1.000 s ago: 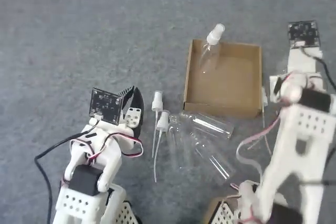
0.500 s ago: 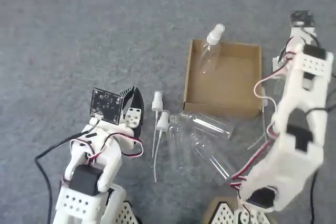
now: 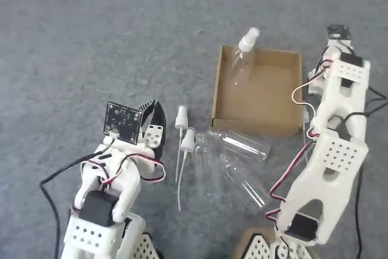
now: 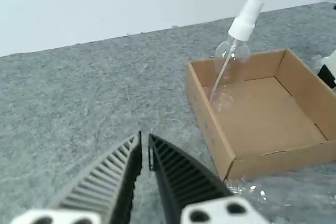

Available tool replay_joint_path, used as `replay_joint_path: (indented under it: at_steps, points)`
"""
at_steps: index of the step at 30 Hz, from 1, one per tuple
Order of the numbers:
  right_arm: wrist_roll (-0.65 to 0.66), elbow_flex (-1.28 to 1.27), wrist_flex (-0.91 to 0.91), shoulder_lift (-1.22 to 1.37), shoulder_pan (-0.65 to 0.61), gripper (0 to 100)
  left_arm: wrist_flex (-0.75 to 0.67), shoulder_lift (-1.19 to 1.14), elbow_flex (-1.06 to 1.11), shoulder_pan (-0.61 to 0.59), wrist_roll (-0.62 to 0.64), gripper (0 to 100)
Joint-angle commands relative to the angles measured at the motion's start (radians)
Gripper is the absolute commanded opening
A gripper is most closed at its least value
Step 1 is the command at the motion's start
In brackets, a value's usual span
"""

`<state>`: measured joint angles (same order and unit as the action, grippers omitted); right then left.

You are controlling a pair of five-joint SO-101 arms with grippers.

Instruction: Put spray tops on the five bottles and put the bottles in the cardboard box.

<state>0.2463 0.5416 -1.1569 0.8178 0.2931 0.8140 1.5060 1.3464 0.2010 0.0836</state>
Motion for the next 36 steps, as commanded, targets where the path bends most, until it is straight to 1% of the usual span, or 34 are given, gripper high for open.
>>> replay_joint_path:
  at_steps: [1, 8, 13, 16, 18, 20, 22, 25, 28, 30, 32, 36]
  points:
    - [-0.032, 0.071, -0.047, -0.062, 0.03, 0.9, -0.032, 0.0, -0.008, -0.003, -0.009, 1]
    - [-0.041, 0.091, -0.257, -0.277, 0.004, 1.2, -0.032, 0.0, -0.01, -0.005, -0.009, 1]
    - [-0.044, 0.089, -0.395, -0.45, -0.059, 1.1, -0.032, 0.0, -0.015, -0.008, -0.009, 1]
    - [-0.078, 0.089, -0.466, -0.556, -0.113, 1.2, -0.032, -0.006, -0.041, -0.074, -0.009, 1]
    - [-0.101, 0.089, -0.507, -0.628, -0.162, 1.3, -0.032, -0.008, -0.074, -0.15, -0.009, 1]
    - [-0.126, 0.089, -0.547, -0.699, -0.234, 1.3, -0.025, -0.008, -0.116, -0.213, -0.026, 1]
    - [-0.166, 0.089, -0.584, -0.757, -0.328, 1.3, 0.012, -0.009, -0.151, -0.275, -0.08, 1]
    - [-0.218, 0.083, -0.599, -0.812, -0.519, 1.3, 0.04, -0.011, -0.193, -0.394, -0.121, 1]
    - [-0.305, 0.083, -0.59, -0.814, -0.725, 1.3, 0.044, -0.048, -0.24, -0.493, -0.15, 1]
    - [-0.354, 0.072, -0.55, -0.796, -0.843, 1.3, 0.044, -0.12, -0.277, -0.539, -0.172, 1]
    - [-0.393, 0.052, -0.496, -0.765, -0.929, 1.3, 0.046, -0.215, -0.32, -0.574, -0.186, 1]
    - [-0.437, -0.038, -0.377, -0.67, -1.029, 1.3, 0.086, -0.419, -0.437, -0.631, -0.219, 1]
